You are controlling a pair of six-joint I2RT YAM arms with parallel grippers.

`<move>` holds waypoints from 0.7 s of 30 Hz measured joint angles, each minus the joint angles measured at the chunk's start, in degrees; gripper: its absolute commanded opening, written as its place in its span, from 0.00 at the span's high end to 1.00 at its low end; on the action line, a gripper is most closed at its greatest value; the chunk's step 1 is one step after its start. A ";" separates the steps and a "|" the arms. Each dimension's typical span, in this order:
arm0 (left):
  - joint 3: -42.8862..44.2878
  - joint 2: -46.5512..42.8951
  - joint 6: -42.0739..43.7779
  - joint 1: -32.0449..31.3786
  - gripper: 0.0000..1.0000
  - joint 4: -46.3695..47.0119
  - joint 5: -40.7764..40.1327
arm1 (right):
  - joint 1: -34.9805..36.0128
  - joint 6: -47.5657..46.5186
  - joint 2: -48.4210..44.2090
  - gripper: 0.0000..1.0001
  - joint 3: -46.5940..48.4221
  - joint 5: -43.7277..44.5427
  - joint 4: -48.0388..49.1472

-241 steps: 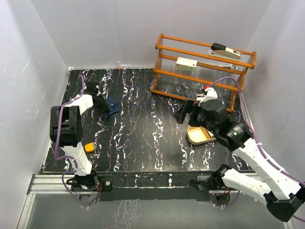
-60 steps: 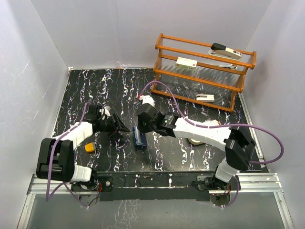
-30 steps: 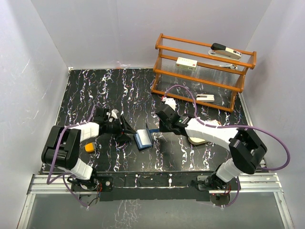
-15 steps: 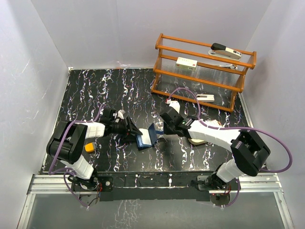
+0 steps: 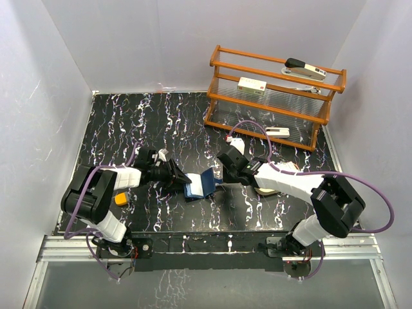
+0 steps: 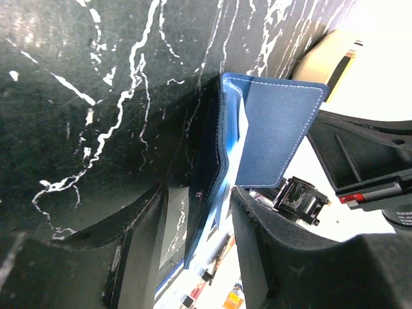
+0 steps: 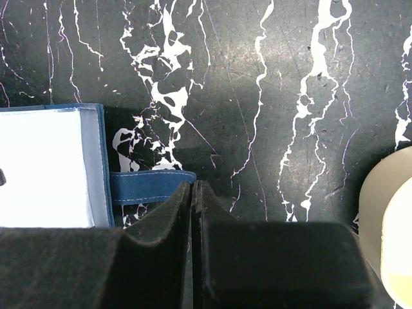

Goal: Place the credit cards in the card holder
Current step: Open the card holder at the center of the board.

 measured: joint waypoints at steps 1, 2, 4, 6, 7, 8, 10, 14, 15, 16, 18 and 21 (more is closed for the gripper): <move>-0.04 -0.37 -0.24 0.00 0.59 0.15 0.00 | 0.00 0.00 0.00 1.00 0.00 0.13 -0.02; -0.07 -0.74 -0.50 0.00 0.62 0.33 0.02 | 0.00 0.00 0.00 1.00 0.00 0.24 -0.04; -0.26 -1.70 -1.05 0.00 0.73 1.01 0.04 | 0.00 0.00 0.00 1.00 -0.02 0.37 -0.04; -0.68 -2.89 -1.55 0.00 0.91 1.62 0.04 | 0.00 0.00 0.00 1.00 -0.07 0.50 -0.04; -0.85 -3.45 -1.86 0.00 0.95 1.88 0.02 | 0.00 -0.02 0.00 1.00 -0.13 0.50 -0.02; -1.01 -3.85 -2.05 0.00 0.99 2.34 0.09 | 0.00 -0.04 0.00 1.00 -0.24 0.50 0.04; -1.16 -4.09 -2.34 0.00 1.00 3.32 0.11 | 0.00 -0.26 -0.02 1.00 -0.74 0.33 0.09; -1.81 -4.09 -2.84 0.00 1.00 4.42 0.50 | 0.00 -0.90 -0.17 0.94 -0.96 -0.79 0.07; -1.86 -4.09 -2.86 0.00 1.00 4.42 0.52 | 0.00 -0.98 -0.35 0.88 -0.96 -1.22 0.02; -1.86 -4.15 -2.80 0.00 1.00 4.39 0.52 | 0.00 -1.05 -0.52 0.83 -0.94 -1.64 -0.02; -1.86 -4.50 -2.47 -0.02 1.00 3.89 0.37 | 0.00 -1.09 -0.76 0.74 -0.57 -2.29 -0.79; -1.81 -5.40 -1.27 -0.04 1.00 2.25 -0.02 | 0.00 -1.05 -0.92 0.65 1.49 -3.74 -3.45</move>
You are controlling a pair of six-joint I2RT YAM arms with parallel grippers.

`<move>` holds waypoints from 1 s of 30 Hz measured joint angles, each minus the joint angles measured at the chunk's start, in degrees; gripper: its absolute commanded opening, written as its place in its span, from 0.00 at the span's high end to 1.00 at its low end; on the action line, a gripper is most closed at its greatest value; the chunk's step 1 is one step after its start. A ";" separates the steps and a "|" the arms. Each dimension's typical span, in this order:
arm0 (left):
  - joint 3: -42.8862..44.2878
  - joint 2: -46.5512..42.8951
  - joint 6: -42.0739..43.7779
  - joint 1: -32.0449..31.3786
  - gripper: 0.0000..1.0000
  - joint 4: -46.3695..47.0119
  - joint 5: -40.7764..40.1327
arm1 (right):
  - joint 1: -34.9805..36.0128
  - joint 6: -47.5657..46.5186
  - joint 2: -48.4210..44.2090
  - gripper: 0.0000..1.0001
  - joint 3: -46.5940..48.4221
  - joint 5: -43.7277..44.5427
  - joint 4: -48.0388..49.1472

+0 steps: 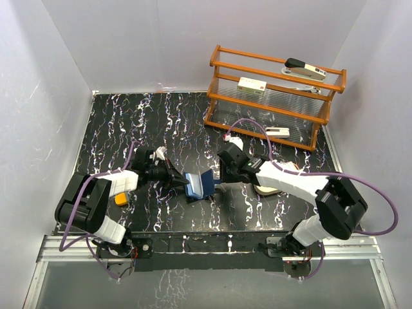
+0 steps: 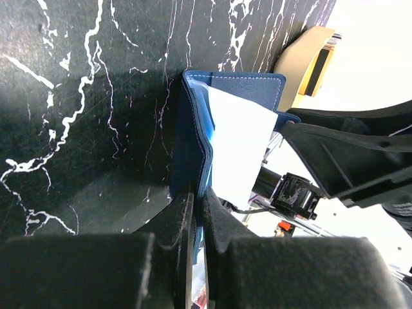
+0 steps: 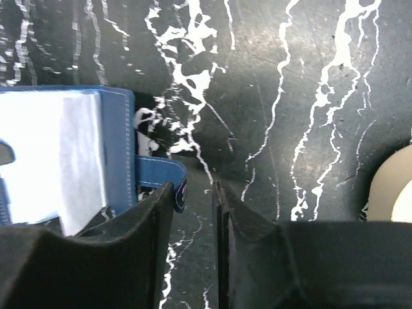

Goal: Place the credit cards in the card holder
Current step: Open the card holder at the center of the board.

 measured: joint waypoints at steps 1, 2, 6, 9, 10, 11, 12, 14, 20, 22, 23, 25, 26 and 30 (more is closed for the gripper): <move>0.00 -0.35 0.35 -0.02 1.00 -0.63 -0.04 | 0.00 -0.04 -0.17 0.63 0.81 -0.57 -0.52; 0.00 -0.66 0.68 -0.07 1.00 -1.14 -0.09 | 0.00 -0.07 -0.55 0.61 1.60 -1.38 -1.11; 0.20 -2.60 2.45 -0.13 1.00 -4.37 -0.42 | 0.15 0.04 -3.10 0.53 4.44 -5.42 -2.32; 0.61 -3.67 3.52 -0.33 1.00 -6.36 -0.72 | 0.87 0.28 -4.22 0.46 6.10 -8.24 -1.92; 0.68 -4.00 3.85 -0.35 1.00 -6.84 -0.79 | 1.42 0.39 -4.24 0.42 6.51 -8.98 -1.51; 0.68 -4.31 4.02 -0.35 1.00 -7.26 -0.83 | 2.10 0.50 -4.15 0.40 6.80 -9.75 -1.03; 0.68 -4.50 4.20 -0.39 1.00 -7.63 -0.85 | 2.89 0.66 -3.96 0.40 7.10 -10.29 -0.85; 0.81 -4.63 4.70 -0.39 1.00 -8.39 -0.96 | 4.37 0.70 -3.10 0.39 7.82 -11.13 -0.76; 0.87 -4.66 5.44 -0.44 1.00 -9.57 -1.29 | 7.72 1.53 2.40 0.40 9.14 -12.66 1.31; 0.87 -4.66 5.60 -0.44 1.00 -10.01 -1.29 | 7.76 1.73 3.82 0.40 9.14 -12.72 1.68; 0.87 -4.66 5.60 -0.44 1.00 -10.10 -1.29 | 7.76 1.73 4.61 0.40 9.14 -12.74 1.90; 0.87 -4.66 5.46 -0.44 1.00 -9.88 -1.22 | 7.72 1.75 5.90 0.39 9.14 -12.87 2.21; 0.87 -4.66 5.35 -0.44 1.00 -9.62 -1.20 | 7.69 1.75 6.47 0.38 9.14 -13.00 2.34; 0.85 -4.66 4.68 -0.44 1.00 -8.26 -1.03 | 7.67 1.75 8.63 0.36 9.14 -13.42 3.34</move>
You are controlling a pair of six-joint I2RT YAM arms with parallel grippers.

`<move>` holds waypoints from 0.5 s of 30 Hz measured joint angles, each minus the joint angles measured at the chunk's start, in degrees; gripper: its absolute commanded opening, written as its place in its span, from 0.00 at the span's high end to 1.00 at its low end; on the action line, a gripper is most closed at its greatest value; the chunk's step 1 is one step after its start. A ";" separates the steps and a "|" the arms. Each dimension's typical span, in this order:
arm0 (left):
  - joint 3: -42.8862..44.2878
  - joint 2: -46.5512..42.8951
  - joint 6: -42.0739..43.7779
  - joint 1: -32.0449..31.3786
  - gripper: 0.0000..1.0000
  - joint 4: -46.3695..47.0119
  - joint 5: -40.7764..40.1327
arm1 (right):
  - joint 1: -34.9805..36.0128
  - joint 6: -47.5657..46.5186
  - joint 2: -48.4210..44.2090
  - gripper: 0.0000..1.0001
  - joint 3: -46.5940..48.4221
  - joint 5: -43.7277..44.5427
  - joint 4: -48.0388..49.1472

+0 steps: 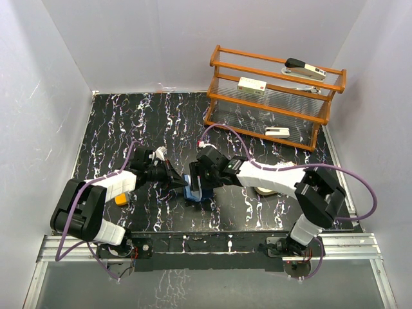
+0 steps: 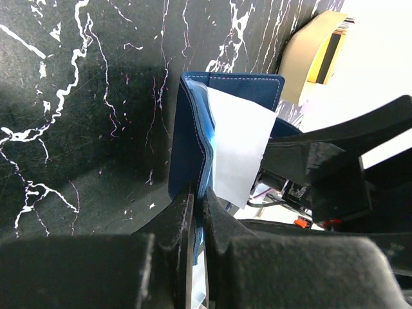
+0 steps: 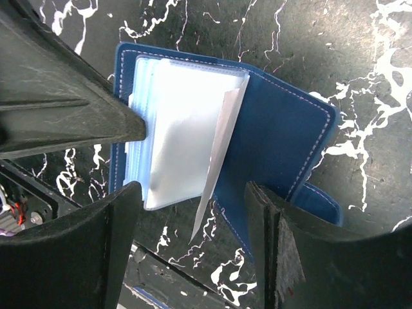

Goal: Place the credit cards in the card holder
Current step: Open the card holder at the center of the board.

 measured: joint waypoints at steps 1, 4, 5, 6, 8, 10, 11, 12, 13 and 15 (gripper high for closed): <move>0.00 0.00 -0.07 0.00 1.00 0.13 0.04 | 0.00 -0.02 0.61 0.36 0.00 -0.24 0.20; -0.04 0.00 -0.20 0.00 1.00 0.48 0.26 | 0.00 -0.04 1.92 0.35 0.00 -1.03 0.46; -0.04 0.00 -0.24 0.00 1.00 0.61 0.31 | 0.00 -0.04 2.19 0.35 0.00 -1.18 0.61; -0.04 0.00 -0.31 0.00 1.00 0.72 0.31 | 0.00 -0.04 2.49 0.35 0.00 -1.31 0.87; -0.04 0.00 -0.35 0.00 1.00 0.85 0.33 | 0.00 -0.04 3.15 0.35 0.00 -1.55 1.44; -0.04 0.00 -0.35 0.00 1.00 0.92 0.31 | 0.00 -0.04 3.74 0.34 0.00 -1.97 1.90; -0.04 0.02 -0.35 0.00 1.00 0.92 0.31 | 0.00 -0.04 4.02 0.34 0.00 -2.16 2.05; -0.04 0.02 -0.35 0.00 1.00 0.92 0.28 | 0.00 -0.04 4.31 0.34 0.00 -2.38 2.21; -0.04 0.02 -0.33 0.00 1.00 0.92 0.28 | 0.00 -0.02 4.48 0.34 0.00 -2.47 2.32; -0.07 0.02 -0.35 0.00 1.00 0.94 0.24 | -0.02 -0.02 4.59 0.34 -0.02 -2.56 2.49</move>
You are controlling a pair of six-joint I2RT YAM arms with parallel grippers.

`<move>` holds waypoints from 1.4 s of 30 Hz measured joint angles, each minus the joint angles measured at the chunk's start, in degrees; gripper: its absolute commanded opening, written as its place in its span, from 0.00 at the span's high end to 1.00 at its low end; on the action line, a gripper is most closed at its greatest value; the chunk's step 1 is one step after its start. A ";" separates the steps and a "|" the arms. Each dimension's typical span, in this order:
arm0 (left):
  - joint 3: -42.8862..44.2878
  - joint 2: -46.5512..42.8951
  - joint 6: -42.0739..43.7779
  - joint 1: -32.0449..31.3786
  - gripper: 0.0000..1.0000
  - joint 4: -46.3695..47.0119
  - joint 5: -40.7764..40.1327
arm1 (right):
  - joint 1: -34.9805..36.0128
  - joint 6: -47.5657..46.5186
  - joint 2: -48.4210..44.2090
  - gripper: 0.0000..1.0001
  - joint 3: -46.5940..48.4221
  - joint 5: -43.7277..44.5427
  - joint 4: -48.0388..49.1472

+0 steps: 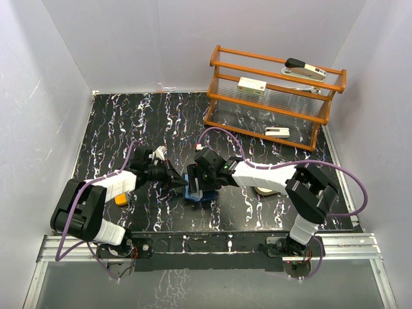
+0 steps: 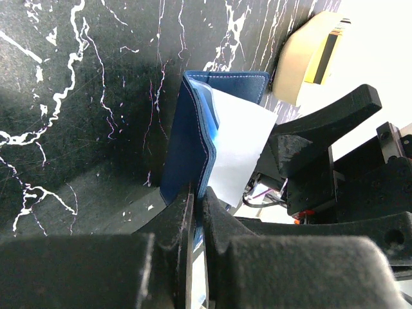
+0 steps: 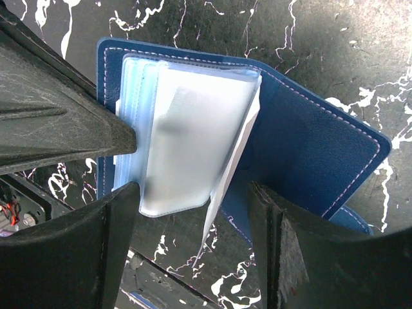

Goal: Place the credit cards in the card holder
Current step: Open the card holder at the center of the board.

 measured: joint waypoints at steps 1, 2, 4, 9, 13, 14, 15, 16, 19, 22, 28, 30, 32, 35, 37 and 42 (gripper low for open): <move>0.00 0.00 0.02 0.00 1.00 0.02 0.00 | 0.00 -0.02 0.02 0.34 0.00 0.04 0.09; 0.00 0.00 0.02 0.00 1.00 0.02 -0.02 | 0.00 0.00 0.02 0.34 0.00 0.07 0.24; -0.04 0.00 0.02 0.00 1.00 0.02 -0.09 | 0.00 0.00 0.02 0.33 -0.07 0.15 0.37; -0.46 0.15 0.02 0.00 1.00 0.39 -0.17 | 0.00 0.09 0.02 0.32 -0.42 0.17 0.68; -1.01 0.15 -0.02 0.00 1.00 0.44 -0.17 | 0.00 0.28 0.02 0.31 -0.81 0.26 1.09; -1.01 0.15 -0.02 0.00 1.00 0.44 -0.17 | 0.00 0.37 0.02 0.31 -0.90 0.26 1.09; -1.03 0.15 -0.02 0.00 1.00 0.44 -0.17 | 0.00 0.44 0.02 0.31 -1.01 0.26 1.11; -1.05 0.15 -0.02 0.00 1.00 0.46 -0.17 | 0.00 0.48 0.02 0.31 -1.09 0.26 1.22; -1.27 0.15 -0.04 0.00 1.00 0.48 -0.17 | 0.00 0.74 0.02 0.30 -1.22 0.24 1.51; -1.44 0.15 -0.04 0.00 1.00 0.48 -0.17 | 0.00 1.16 0.02 0.29 -1.22 0.22 1.79; -1.55 0.15 -0.07 0.00 1.00 0.48 -0.17 | 0.00 1.66 0.02 0.29 -1.25 0.20 2.01; -1.57 0.15 -0.13 0.00 1.00 0.50 -0.17 | 0.00 1.79 0.02 0.30 -1.27 0.20 2.08; -1.66 0.15 -0.31 0.00 1.00 0.66 -0.20 | 0.00 1.90 0.02 0.30 -1.38 0.22 2.25; -1.73 0.15 -0.48 0.00 0.99 0.63 -0.20 | 0.00 2.21 0.04 0.30 -2.23 0.22 2.99; -1.88 0.15 -0.79 0.00 0.96 0.81 -0.20 | 0.00 2.43 0.20 0.30 -2.49 0.22 3.10; -3.23 0.13 -2.80 0.00 0.86 3.04 -0.15 | 0.00 2.86 0.85 0.30 -2.69 0.22 3.43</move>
